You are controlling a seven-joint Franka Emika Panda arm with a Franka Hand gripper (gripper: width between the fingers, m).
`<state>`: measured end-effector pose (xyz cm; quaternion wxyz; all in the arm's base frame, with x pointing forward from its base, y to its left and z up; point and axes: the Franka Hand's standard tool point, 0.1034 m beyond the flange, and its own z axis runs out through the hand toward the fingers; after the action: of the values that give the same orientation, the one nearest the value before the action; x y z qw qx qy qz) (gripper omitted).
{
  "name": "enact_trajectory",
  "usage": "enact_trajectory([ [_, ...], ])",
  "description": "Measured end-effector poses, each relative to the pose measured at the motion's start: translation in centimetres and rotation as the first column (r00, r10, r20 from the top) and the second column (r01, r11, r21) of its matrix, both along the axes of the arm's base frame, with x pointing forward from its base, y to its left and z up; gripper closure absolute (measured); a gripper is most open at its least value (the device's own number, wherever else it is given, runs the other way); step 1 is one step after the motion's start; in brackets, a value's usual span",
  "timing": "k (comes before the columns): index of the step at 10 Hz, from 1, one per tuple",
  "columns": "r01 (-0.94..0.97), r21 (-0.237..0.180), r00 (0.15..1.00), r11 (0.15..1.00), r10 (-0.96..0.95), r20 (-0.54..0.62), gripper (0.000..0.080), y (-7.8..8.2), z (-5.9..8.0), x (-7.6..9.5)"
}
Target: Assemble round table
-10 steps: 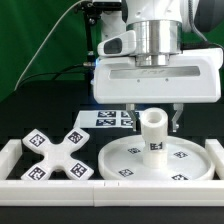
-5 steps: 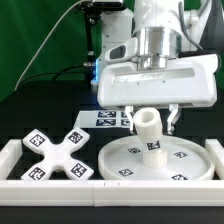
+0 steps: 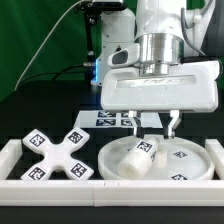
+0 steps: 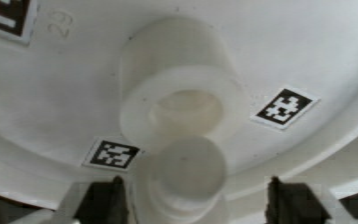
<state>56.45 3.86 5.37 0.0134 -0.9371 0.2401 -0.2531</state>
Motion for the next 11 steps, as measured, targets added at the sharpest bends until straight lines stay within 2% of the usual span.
enact_trajectory([
  [1,-0.001,0.008,1.000,1.000,0.001,-0.011,0.0419,0.8,0.1,-0.2],
  [3,0.000,0.009,1.000,1.000,0.001,-0.011,0.0435,1.0,0.2,-0.3],
  [4,-0.001,0.008,1.000,1.000,0.001,-0.012,0.0332,1.0,0.1,-0.3],
  [5,-0.002,0.008,1.000,1.000,0.002,-0.012,0.0332,1.0,0.1,-0.3],
  [6,-0.002,0.008,1.000,1.000,0.002,-0.012,0.0185,1.0,0.1,-0.3],
  [7,-0.010,0.007,1.000,1.000,0.010,-0.023,0.0185,0.9,0.1,-0.3],
  [9,-0.051,0.012,0.996,0.999,0.052,-0.068,0.0156,-0.2,1.2,0.8],
  [10,-0.077,-0.005,0.995,0.997,0.076,-0.066,0.0151,-1.7,1.7,1.9],
  [11,-0.058,0.020,0.995,0.998,0.059,-0.076,0.0151,-2.8,2.1,2.9],
])
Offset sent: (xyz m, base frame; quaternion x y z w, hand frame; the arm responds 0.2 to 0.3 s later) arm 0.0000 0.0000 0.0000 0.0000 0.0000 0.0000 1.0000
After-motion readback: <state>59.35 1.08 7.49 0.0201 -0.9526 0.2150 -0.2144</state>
